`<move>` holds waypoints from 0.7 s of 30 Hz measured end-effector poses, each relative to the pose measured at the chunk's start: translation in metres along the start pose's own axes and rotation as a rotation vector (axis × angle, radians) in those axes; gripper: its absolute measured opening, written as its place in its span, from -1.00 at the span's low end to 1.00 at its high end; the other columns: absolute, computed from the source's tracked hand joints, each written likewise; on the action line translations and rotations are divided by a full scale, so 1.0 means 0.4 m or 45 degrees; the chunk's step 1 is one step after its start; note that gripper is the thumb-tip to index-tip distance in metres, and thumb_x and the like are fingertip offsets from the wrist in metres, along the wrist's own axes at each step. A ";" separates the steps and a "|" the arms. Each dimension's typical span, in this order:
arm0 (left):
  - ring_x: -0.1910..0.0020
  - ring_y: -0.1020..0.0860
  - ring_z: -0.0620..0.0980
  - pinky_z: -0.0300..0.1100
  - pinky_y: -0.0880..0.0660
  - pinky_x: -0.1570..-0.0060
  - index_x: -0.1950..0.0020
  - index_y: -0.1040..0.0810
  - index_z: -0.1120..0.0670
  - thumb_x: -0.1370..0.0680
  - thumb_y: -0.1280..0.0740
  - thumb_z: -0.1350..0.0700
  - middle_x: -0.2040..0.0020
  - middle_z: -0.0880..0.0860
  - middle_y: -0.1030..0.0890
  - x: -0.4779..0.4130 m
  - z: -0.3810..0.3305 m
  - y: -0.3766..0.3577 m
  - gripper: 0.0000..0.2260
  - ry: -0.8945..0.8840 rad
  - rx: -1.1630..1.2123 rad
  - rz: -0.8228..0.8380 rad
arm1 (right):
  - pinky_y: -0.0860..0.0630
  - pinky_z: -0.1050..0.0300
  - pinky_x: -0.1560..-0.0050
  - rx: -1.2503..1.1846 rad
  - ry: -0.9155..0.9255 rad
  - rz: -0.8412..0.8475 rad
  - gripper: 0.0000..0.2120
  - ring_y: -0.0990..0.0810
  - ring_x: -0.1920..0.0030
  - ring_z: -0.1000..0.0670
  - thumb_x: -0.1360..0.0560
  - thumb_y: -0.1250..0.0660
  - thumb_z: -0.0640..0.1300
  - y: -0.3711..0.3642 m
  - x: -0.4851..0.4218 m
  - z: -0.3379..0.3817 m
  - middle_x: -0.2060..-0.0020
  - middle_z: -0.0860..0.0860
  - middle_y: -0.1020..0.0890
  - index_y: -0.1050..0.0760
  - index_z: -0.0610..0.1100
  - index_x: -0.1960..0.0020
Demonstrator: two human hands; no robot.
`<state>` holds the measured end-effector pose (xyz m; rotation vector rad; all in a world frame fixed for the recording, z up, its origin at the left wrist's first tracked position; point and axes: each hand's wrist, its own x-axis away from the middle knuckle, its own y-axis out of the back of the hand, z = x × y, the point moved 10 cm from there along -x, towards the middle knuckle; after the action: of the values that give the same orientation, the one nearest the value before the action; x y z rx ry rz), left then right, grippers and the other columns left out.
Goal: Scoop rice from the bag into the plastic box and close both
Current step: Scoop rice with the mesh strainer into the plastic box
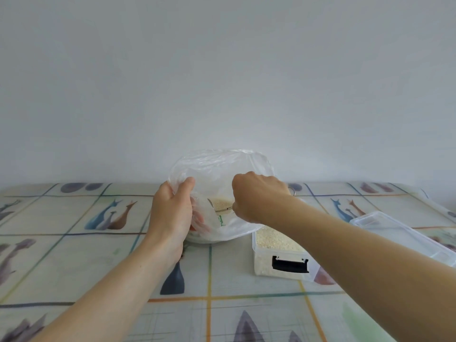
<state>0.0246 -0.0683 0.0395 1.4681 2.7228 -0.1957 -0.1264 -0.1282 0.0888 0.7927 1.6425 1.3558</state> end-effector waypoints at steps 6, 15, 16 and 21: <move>0.06 -0.63 0.10 0.02 -0.54 0.05 -0.04 -0.54 0.10 -0.56 -0.30 -0.06 0.07 0.14 -0.65 -0.009 0.009 -0.002 -0.76 0.026 0.006 0.031 | -0.24 0.23 0.49 -0.541 -0.138 0.351 -0.75 -0.27 0.53 -0.01 -0.45 -0.36 -0.26 -0.064 -0.005 -0.048 0.47 -0.06 -0.43 -0.41 -0.23 0.37; 0.20 -0.56 0.06 -0.01 -0.48 0.13 0.03 -0.54 0.08 -0.55 -0.30 -0.06 0.22 0.05 -0.56 -0.007 -0.005 -0.005 -0.79 0.003 -0.003 0.015 | -0.17 0.34 0.62 -0.777 -0.258 0.388 -0.82 -0.25 0.61 0.04 -0.46 -0.41 -0.24 -0.043 0.021 -0.107 0.45 -0.06 -0.52 -0.61 -0.37 0.04; 0.18 -0.56 0.06 0.00 -0.49 0.11 0.03 -0.54 0.08 -0.55 -0.30 -0.06 0.20 0.06 -0.57 -0.005 -0.005 -0.007 -0.79 0.007 -0.005 0.013 | -0.17 0.35 0.63 -0.776 -0.257 0.384 -0.83 -0.26 0.62 0.05 -0.46 -0.42 -0.24 -0.038 0.024 -0.110 0.47 -0.05 -0.52 -0.62 -0.36 0.05; 0.13 -0.55 0.03 -0.05 -0.47 0.12 0.00 -0.54 0.08 -0.57 -0.30 -0.05 0.15 0.07 -0.57 0.006 -0.008 -0.010 -0.80 0.015 -0.003 0.000 | -0.20 0.31 0.59 -0.800 -0.289 0.367 -0.85 -0.26 0.61 0.03 -0.45 -0.42 -0.22 -0.027 0.040 -0.136 0.46 -0.05 -0.53 -0.64 -0.33 0.10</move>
<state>0.0202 -0.0681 0.0428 1.4733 2.7309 -0.1842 -0.1816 -0.1407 0.0784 0.7753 0.8640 1.7788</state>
